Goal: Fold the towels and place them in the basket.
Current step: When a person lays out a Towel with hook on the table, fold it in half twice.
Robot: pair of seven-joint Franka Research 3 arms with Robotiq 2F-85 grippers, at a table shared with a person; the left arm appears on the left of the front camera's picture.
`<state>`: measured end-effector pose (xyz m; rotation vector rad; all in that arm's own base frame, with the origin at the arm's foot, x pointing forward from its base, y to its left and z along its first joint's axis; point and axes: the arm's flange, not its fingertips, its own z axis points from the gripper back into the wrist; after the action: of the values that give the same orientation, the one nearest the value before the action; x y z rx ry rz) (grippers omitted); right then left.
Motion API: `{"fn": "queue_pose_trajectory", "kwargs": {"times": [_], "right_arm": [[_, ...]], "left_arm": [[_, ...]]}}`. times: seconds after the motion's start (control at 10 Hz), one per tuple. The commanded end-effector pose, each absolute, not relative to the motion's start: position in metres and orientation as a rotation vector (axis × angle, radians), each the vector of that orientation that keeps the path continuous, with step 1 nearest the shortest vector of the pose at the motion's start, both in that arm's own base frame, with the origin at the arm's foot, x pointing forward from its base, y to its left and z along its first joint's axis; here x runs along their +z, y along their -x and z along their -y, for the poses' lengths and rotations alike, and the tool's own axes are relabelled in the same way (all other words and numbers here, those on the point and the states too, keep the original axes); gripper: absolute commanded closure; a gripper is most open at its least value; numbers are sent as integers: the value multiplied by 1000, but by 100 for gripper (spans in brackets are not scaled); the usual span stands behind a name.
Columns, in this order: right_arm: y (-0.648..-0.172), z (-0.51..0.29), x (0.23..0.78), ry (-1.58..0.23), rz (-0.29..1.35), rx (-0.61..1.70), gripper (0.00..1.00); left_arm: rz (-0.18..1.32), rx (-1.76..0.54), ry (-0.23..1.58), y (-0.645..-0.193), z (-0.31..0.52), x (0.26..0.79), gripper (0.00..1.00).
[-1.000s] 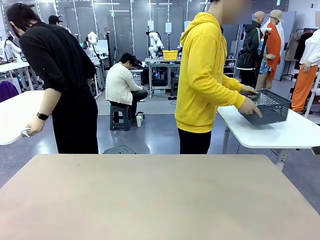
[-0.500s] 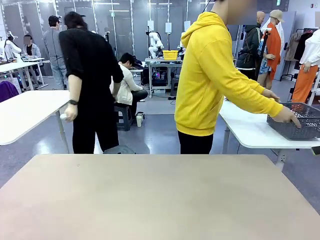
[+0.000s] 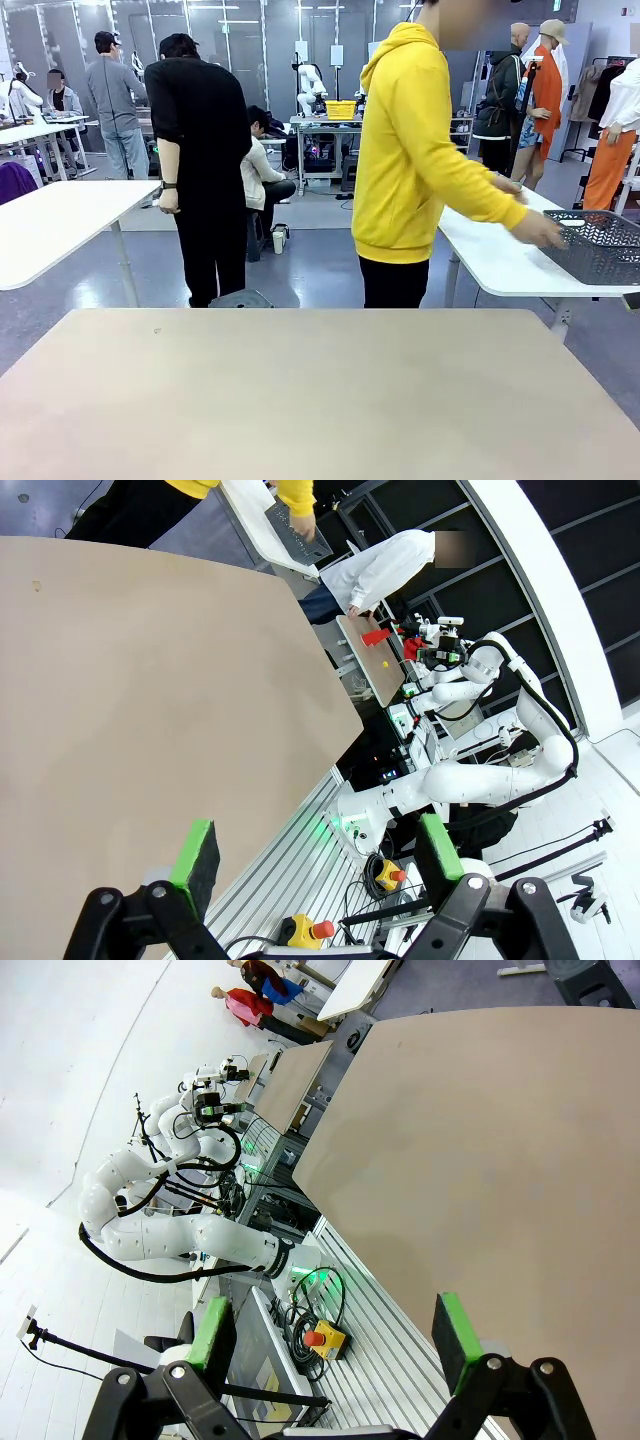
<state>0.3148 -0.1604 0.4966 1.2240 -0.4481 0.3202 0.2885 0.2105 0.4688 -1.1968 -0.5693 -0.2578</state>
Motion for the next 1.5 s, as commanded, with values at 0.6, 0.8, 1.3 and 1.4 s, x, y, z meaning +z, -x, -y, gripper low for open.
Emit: {"fn": "queue_pose_trajectory", "kwargs": {"times": [0.6, 0.8, 1.3, 1.4], "right_arm": [[-317, 162, 498, -1231, 465, 337, 0], [-317, 162, 498, -1231, 465, 337, 0], [-317, 162, 498, -1231, 465, 337, 0], [-317, 162, 498, -1231, 465, 337, 0]], "left_arm": [[590, -266, 1218, -289, -210, 469, 0], [590, -266, 1218, -289, -210, 469, 0], [590, -266, 1218, -289, -210, 469, 0], [590, -266, 1218, -289, -210, 469, 0]]}}
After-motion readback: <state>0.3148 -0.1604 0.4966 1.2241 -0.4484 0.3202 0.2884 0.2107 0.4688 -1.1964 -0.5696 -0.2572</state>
